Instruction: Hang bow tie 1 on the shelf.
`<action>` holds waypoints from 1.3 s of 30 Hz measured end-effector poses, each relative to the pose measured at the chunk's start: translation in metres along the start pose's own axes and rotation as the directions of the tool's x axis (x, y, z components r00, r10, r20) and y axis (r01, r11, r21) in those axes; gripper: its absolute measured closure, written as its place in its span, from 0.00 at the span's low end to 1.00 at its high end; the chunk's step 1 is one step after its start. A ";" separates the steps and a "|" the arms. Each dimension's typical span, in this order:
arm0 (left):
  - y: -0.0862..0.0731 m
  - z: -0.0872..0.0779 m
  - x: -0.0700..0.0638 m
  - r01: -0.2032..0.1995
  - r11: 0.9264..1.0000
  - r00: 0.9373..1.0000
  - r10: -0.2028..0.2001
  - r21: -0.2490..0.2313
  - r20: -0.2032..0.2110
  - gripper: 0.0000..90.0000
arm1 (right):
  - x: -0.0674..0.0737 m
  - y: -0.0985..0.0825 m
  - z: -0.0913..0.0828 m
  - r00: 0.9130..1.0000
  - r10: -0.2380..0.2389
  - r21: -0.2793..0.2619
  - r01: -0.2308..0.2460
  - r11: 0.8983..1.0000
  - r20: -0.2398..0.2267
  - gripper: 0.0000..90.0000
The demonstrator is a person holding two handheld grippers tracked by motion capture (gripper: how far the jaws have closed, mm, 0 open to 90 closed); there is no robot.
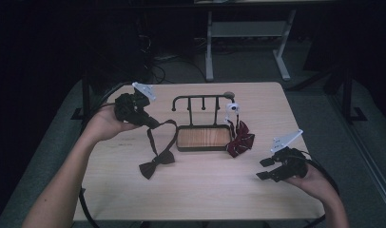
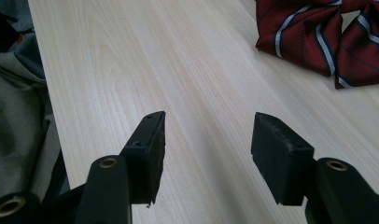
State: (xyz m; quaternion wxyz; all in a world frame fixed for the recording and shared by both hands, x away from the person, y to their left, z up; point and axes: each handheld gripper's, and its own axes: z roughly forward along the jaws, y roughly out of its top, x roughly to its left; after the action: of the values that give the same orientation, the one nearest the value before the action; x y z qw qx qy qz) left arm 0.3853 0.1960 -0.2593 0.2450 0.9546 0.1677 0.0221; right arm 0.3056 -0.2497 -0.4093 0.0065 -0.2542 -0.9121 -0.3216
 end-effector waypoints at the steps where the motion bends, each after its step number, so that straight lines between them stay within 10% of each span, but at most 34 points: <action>1: 0.001 0.000 0.001 0.003 1.000 1.000 -0.003 -0.001 0.001 1.00 | 0.000 0.000 0.000 1.000 0.000 0.000 0.000 1.000 0.000 0.49; 39: 0.026 -0.006 0.025 0.005 1.000 1.000 -0.005 0.029 -0.004 1.00 | -0.001 -0.002 -0.006 1.000 0.003 -0.013 -0.003 1.000 0.008 0.49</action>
State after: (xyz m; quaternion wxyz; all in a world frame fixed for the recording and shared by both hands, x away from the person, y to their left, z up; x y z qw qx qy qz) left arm 0.4166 0.1857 -0.2422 0.2307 0.9577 0.1707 0.0207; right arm 0.3043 -0.2550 -0.4057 0.0015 -0.2571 -0.9096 -0.3265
